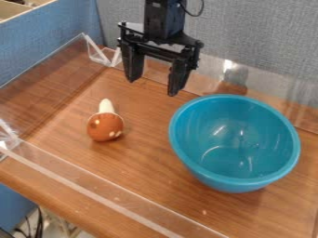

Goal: Put the mushroom in the blue bowl

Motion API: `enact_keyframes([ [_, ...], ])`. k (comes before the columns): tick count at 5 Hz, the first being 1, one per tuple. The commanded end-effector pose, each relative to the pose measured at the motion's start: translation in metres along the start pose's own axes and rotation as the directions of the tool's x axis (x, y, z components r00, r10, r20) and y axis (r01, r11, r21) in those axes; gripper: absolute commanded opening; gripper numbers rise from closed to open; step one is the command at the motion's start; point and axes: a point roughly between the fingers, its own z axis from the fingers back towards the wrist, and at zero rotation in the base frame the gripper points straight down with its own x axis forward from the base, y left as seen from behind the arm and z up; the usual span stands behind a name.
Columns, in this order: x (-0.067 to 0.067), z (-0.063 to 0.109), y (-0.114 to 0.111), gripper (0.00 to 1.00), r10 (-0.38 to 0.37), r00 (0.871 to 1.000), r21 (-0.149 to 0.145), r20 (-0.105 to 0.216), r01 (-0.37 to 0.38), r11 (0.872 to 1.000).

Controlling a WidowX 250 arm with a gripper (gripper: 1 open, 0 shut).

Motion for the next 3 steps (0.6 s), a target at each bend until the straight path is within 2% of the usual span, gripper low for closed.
enact_keyframes([
  [1, -0.007, -0.009, 0.015, 1.00, -0.073, 0.997, 0.007, -0.021, 0.073, 0.997],
  [2, -0.018, -0.033, 0.037, 1.00, -0.181, 0.981, 0.013, -0.067, 0.182, 0.983],
  [3, -0.023, -0.049, 0.061, 1.00, -0.353, 0.932, 0.020, -0.077, 0.355, 0.935],
])
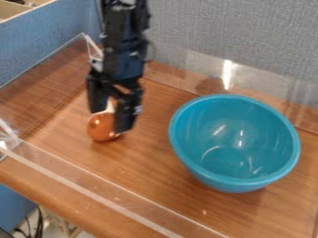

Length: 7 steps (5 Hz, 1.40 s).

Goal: Put the mushroom in the blue bowl

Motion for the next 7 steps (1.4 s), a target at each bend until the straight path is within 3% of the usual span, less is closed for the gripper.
enact_keyframes([
  [1, 0.002, -0.001, 0.015, 1.00, -0.025, 0.999, 0.021, 0.029, 0.025, 0.999],
  [7, 0.005, -0.030, 0.021, 1.00, -0.063, 0.998, 0.001, 0.014, 0.063, 0.998],
])
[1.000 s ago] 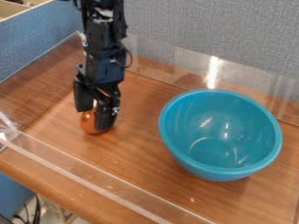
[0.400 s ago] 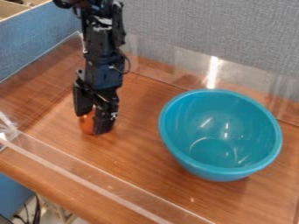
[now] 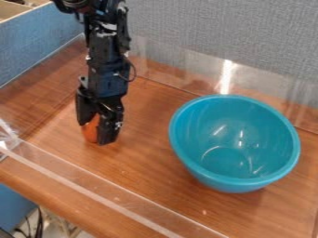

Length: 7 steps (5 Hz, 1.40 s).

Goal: Put the mushroom in the blue bowl

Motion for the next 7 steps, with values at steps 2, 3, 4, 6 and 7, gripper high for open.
enact_keyframes([
  [2, -0.001, 0.006, 0.002, 0.00, -0.014, 0.999, 0.003, 0.031, 0.014, 1.000],
  [3, -0.002, 0.014, 0.001, 0.00, -0.018, 0.999, 0.003, 0.048, 0.018, 1.000],
  [4, -0.004, 0.021, -0.001, 0.00, -0.022, 0.998, 0.003, 0.063, 0.022, 1.000],
  [6, -0.006, 0.032, -0.001, 0.00, -0.028, 0.996, 0.002, 0.090, 0.028, 1.000],
  [7, -0.007, 0.037, -0.001, 0.00, -0.031, 0.994, 0.002, 0.101, 0.031, 1.000],
])
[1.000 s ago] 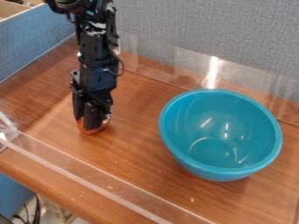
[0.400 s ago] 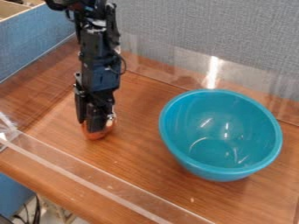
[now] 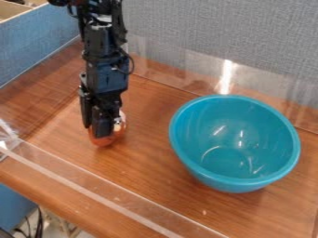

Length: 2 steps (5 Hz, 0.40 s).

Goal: Put the mushroom in the blue bowl

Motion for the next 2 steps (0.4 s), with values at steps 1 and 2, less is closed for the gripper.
enact_keyframes([
  [1, -0.0016, 0.0266, 0.0064, 0.00, 0.009, 0.997, 0.051, 0.075, -0.013, 0.999],
  [2, -0.0019, 0.0280, 0.0058, 0.00, 0.006, 0.997, 0.049, 0.080, -0.010, 0.999],
])
